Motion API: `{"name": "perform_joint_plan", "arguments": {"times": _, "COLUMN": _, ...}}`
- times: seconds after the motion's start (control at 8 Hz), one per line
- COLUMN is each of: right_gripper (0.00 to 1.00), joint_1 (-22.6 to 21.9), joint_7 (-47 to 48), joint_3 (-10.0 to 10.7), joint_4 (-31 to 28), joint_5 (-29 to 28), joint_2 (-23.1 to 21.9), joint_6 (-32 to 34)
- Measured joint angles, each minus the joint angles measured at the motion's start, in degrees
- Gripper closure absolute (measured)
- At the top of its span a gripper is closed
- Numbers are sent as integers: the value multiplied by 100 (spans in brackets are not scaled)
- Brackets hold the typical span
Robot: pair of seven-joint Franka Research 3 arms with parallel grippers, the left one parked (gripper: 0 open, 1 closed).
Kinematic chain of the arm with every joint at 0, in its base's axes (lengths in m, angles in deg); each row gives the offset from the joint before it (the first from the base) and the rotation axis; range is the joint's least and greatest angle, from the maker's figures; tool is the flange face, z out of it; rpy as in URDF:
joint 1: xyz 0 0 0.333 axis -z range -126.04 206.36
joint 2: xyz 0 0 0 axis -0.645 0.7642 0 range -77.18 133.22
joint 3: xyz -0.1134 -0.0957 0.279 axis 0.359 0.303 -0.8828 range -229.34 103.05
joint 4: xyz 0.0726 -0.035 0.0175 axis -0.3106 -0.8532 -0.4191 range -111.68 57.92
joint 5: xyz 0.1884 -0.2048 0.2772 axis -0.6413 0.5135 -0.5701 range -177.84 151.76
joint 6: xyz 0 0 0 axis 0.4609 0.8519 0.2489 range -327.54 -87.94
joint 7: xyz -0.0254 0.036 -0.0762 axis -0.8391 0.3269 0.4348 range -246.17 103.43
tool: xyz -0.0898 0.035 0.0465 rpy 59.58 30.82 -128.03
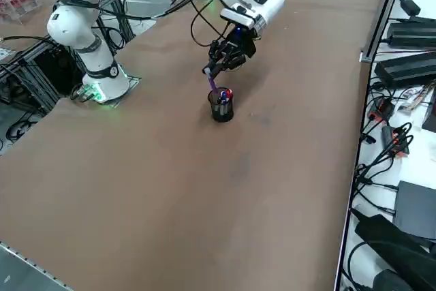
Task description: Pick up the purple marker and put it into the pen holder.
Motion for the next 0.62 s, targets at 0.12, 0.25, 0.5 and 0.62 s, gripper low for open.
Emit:
{"name": "perform_joint_plan", "arguments": {"times": 0.12, "right_gripper": 84, "joint_1": -35, "joint_7": 18, "joint_3": 0, "joint_4": 30, "joint_5": 0, "joint_2": 31, "joint_6": 1}}
{"name": "perform_joint_plan", "arguments": {"times": 0.25, "right_gripper": 70, "joint_1": -62, "joint_7": 35, "joint_3": 0, "joint_4": 34, "joint_5": 0, "joint_2": 60, "joint_6": 2}}
{"name": "perform_joint_plan", "arguments": {"times": 0.5, "right_gripper": 33, "joint_1": -113, "joint_7": 59, "joint_3": 0, "joint_4": 44, "joint_5": 0, "joint_2": 102, "joint_6": 12}}
{"name": "perform_joint_plan", "arguments": {"times": 0.62, "right_gripper": 15, "joint_1": -122, "joint_7": 61, "joint_3": 0, "joint_4": 49, "joint_5": 0, "joint_2": 102, "joint_6": 32}}
